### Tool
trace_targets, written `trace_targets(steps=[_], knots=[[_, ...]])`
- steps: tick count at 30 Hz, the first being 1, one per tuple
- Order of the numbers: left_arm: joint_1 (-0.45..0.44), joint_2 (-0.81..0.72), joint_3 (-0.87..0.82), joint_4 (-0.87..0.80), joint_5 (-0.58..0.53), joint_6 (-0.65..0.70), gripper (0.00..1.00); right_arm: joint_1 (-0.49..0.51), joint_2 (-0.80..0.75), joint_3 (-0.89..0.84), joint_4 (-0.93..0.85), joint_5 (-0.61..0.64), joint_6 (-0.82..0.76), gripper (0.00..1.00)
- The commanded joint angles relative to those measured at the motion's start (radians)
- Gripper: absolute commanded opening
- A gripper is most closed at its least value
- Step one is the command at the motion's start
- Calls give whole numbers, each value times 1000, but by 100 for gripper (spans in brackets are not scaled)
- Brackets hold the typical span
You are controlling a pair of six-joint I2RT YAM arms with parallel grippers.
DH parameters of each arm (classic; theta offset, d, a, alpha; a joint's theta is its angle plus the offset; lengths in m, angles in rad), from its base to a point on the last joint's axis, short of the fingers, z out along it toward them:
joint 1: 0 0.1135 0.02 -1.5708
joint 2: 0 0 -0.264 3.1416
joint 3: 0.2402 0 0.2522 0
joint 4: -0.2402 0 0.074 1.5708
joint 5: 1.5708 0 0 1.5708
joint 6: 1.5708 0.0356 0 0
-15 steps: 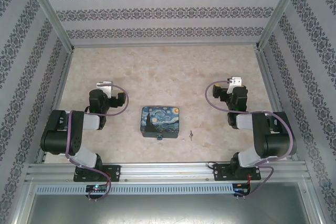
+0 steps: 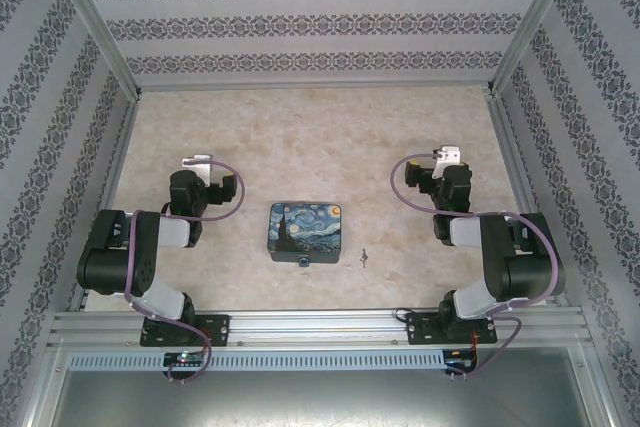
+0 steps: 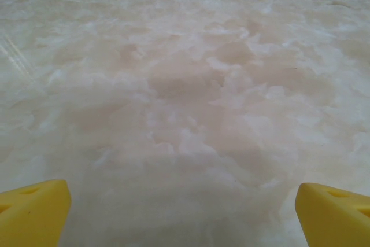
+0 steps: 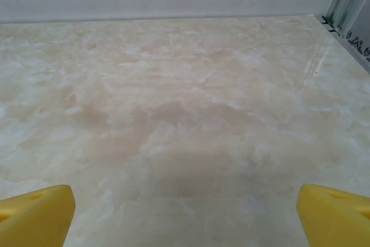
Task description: Unlock a padlock with a key
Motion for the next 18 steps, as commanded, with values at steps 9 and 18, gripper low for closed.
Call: trace_targets(steps=[9, 18], knots=[[13, -61, 81, -139, -52, -31, 100, -6, -73, 49, -108, -37, -10, 98], [11, -217, 334, -712, -32, -263, 100, -53, -315, 243, -653, -109, 402, 98]])
